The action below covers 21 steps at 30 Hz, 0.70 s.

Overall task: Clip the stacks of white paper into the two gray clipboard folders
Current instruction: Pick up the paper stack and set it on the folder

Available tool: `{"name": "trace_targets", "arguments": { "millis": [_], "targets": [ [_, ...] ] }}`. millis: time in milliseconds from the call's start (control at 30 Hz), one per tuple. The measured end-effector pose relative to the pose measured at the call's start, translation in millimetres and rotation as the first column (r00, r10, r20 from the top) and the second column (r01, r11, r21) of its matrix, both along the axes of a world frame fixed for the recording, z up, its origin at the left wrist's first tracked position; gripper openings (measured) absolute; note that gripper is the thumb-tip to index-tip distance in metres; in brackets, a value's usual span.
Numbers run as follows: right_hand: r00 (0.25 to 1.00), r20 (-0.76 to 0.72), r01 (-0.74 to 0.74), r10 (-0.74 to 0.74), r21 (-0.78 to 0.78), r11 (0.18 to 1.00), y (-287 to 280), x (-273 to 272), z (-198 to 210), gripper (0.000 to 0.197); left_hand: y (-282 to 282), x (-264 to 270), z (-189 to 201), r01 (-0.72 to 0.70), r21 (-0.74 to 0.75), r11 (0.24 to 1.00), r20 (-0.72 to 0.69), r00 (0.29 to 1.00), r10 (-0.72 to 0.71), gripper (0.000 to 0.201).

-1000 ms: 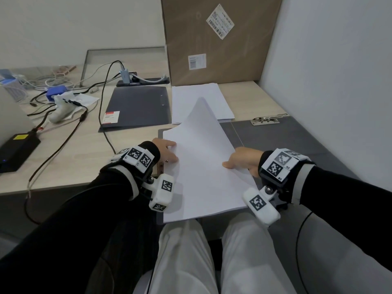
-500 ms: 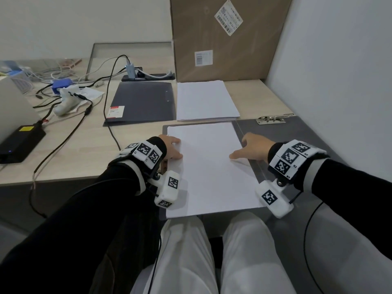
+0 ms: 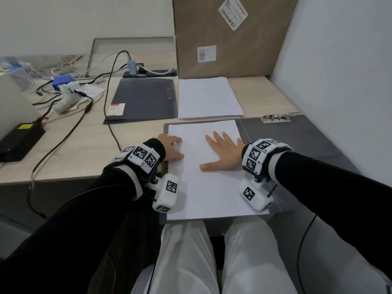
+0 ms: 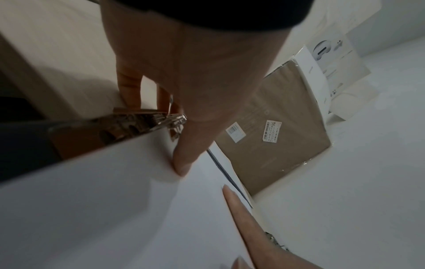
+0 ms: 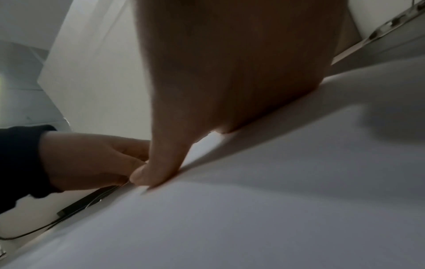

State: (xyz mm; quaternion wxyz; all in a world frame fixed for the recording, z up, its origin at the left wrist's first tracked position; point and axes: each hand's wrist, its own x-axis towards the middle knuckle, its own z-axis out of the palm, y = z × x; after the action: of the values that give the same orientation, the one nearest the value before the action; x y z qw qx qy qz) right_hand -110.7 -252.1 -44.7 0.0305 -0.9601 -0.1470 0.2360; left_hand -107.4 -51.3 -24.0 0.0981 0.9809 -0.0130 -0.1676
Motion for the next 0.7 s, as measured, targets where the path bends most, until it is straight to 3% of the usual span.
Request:
{"name": "trace_targets", "arguments": {
  "millis": [100,200,300,467,567,700],
  "targets": [
    [1.0,0.003,0.003,-0.003,-0.006,1.0,-1,3,-5,0.114,3,0,-3,-0.024,-0.03,0.999,-0.003,1.0,0.024,0.068],
    [1.0,-0.006,0.008,-0.008,-0.01,1.0,-1,5,-7,0.116,6,2,-3,-0.113,-0.25,0.962,-0.011,0.993,0.114,0.073],
    [1.0,-0.003,0.015,-0.015,-0.012,1.0,-1,4,-5,0.116,8,3,3,-0.187,-0.544,0.818,0.074,0.96,0.269,0.052],
    [1.0,-0.007,0.028,-0.028,-0.016,0.999,1,1,-2,0.115,18,5,14,-0.292,-0.743,0.603,0.033,0.883,0.469,0.029],
    [0.999,-0.007,0.032,-0.032,-0.015,0.999,1,0,1,0.114,24,7,16,-0.291,-0.723,0.627,0.049,0.883,0.466,0.03],
    [0.999,-0.006,0.038,-0.038,-0.011,0.999,2,-2,2,0.113,20,4,12,-0.302,-0.711,0.635,-0.044,0.921,0.388,0.017]
  ]
}}
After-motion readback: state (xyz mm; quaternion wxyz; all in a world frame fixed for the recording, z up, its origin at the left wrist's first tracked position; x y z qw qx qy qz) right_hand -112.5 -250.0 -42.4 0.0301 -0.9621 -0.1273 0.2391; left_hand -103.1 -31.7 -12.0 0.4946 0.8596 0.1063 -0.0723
